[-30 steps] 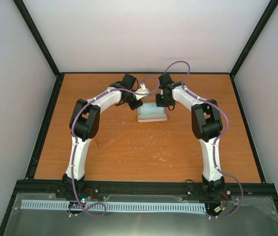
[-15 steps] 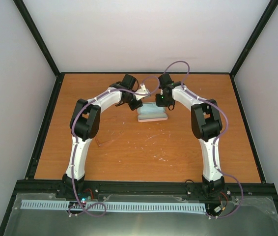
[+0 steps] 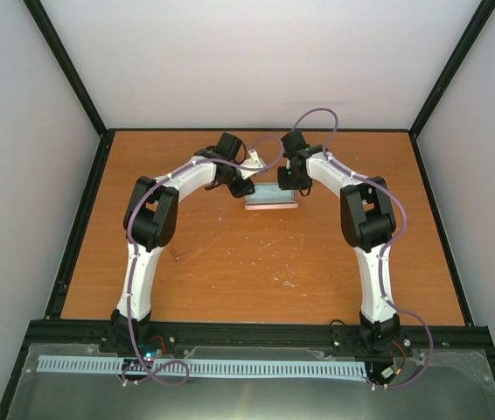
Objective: Organize the sunglasses
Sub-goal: Place the glasses cleaning cloth in the sunglasses case, then adjust the sunglasses at the center of the board.
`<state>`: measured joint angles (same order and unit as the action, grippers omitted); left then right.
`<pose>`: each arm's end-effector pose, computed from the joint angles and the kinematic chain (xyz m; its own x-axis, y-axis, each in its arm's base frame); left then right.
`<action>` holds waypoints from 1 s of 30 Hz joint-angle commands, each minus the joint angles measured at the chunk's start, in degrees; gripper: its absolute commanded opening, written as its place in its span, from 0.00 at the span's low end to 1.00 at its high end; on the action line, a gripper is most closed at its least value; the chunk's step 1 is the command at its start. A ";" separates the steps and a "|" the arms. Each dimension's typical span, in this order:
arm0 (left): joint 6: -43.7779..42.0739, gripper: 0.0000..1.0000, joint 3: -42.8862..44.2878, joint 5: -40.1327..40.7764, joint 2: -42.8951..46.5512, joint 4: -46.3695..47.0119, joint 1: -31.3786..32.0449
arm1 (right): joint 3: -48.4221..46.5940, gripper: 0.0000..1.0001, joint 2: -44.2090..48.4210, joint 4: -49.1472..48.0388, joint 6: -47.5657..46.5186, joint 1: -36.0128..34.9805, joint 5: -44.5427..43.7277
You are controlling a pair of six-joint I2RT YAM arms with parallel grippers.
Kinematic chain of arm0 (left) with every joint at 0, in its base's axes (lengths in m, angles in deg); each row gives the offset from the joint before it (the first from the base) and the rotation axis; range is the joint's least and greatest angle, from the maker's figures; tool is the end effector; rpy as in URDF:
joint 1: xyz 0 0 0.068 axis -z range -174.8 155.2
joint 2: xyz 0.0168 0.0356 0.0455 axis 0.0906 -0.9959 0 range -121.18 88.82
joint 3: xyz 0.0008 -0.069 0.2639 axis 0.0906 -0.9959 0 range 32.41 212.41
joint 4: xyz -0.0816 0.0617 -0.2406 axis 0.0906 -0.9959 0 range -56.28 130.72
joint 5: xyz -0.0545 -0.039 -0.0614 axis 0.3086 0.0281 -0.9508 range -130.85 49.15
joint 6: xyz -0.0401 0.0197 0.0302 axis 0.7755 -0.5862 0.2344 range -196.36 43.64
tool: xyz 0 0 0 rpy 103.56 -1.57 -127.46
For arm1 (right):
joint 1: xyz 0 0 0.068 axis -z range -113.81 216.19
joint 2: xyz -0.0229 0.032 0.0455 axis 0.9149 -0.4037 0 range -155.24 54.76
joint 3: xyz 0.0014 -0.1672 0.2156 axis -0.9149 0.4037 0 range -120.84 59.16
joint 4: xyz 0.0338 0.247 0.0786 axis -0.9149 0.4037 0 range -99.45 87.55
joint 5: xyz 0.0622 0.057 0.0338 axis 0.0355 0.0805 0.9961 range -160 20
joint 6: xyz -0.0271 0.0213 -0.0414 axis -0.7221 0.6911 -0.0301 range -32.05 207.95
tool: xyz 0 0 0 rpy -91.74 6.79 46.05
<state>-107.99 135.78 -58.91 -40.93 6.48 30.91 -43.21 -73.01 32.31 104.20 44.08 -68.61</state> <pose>0.4346 -0.2215 0.1674 -0.3802 0.7366 -0.5594 0.8797 0.4748 0.0274 0.4362 0.1781 0.1704 -0.9274 -0.0749 -0.3665 -0.1307 0.9829 0.1300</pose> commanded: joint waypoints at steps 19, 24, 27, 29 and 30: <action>12.48 0.58 -11.13 2.57 18.48 4.94 -9.59 | -4.02 0.53 12.02 4.50 -5.69 -8.75 -2.55; 16.22 0.59 -18.09 -0.26 25.06 2.92 -23.44 | -15.62 0.56 5.05 10.58 -7.76 -19.30 3.79; 15.82 0.60 -23.62 -1.73 28.83 2.26 -32.54 | -22.05 0.57 -0.33 13.35 -7.20 -24.51 8.74; 14.67 0.59 -27.34 -2.41 31.24 2.56 -37.97 | -27.53 0.58 -4.09 15.50 -7.22 -27.39 11.38; 13.88 0.59 -29.35 -2.03 32.44 3.16 -40.21 | -29.93 0.58 -6.01 16.74 -7.27 -28.60 12.80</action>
<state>-94.22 111.78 -58.85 -13.13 11.70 -2.94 -66.27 -72.09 41.49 97.97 19.14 -63.21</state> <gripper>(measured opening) 0.595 0.575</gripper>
